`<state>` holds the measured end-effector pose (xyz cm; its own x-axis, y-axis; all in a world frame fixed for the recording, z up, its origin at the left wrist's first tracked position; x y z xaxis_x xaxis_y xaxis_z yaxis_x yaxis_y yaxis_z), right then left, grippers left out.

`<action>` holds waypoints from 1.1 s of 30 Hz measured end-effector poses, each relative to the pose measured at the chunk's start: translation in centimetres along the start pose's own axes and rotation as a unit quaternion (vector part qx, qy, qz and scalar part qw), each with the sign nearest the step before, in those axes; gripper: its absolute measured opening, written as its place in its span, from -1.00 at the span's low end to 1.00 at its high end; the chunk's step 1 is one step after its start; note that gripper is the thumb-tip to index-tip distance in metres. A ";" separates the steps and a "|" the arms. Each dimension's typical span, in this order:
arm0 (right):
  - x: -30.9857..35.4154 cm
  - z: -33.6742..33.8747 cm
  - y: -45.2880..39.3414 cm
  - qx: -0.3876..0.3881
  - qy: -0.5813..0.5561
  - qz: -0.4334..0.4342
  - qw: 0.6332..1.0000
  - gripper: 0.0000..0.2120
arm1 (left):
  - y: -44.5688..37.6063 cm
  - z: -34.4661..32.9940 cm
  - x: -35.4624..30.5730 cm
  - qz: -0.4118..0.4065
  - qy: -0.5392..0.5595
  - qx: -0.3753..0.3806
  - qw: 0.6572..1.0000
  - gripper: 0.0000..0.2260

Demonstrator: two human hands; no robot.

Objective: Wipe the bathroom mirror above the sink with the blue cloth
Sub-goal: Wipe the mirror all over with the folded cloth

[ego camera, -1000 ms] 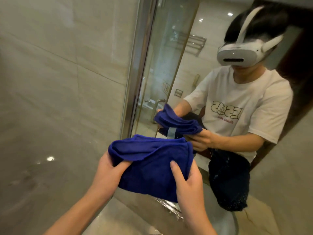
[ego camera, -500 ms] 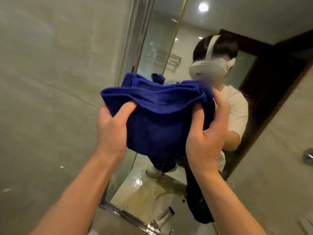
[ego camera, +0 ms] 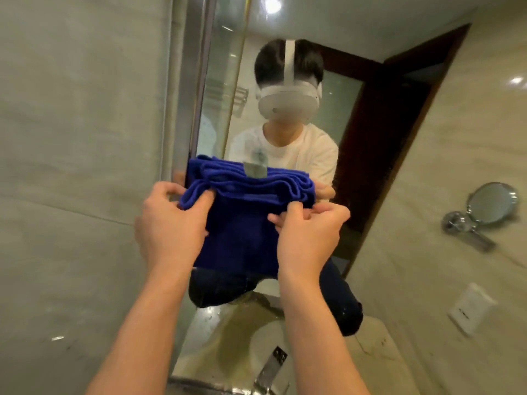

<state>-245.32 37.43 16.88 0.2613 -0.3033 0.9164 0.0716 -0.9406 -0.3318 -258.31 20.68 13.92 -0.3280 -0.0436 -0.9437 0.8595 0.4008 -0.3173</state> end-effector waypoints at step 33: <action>-1.0 4.3 -7.1 -0.131 0.164 0.608 0.766 -0.71 | 14.6 -12.7 -3.9 -0.516 -0.086 -0.030 0.852 -0.51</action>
<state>-241.92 45.05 17.38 -0.2777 -0.9606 -0.0136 -0.2386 0.0827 -0.9676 -249.48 38.28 14.20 -0.8305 -0.5316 -0.1664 0.1248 0.1137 -0.9857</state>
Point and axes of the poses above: each hand's wrist, its own y-axis away from the middle knuckle, its own z-axis out of the back of the hand, x = y × z, the point moved 6 cm from there along -y, towards the middle knuckle, and after that the axes turned 11 degrees about -x, right-handed, at the moved point
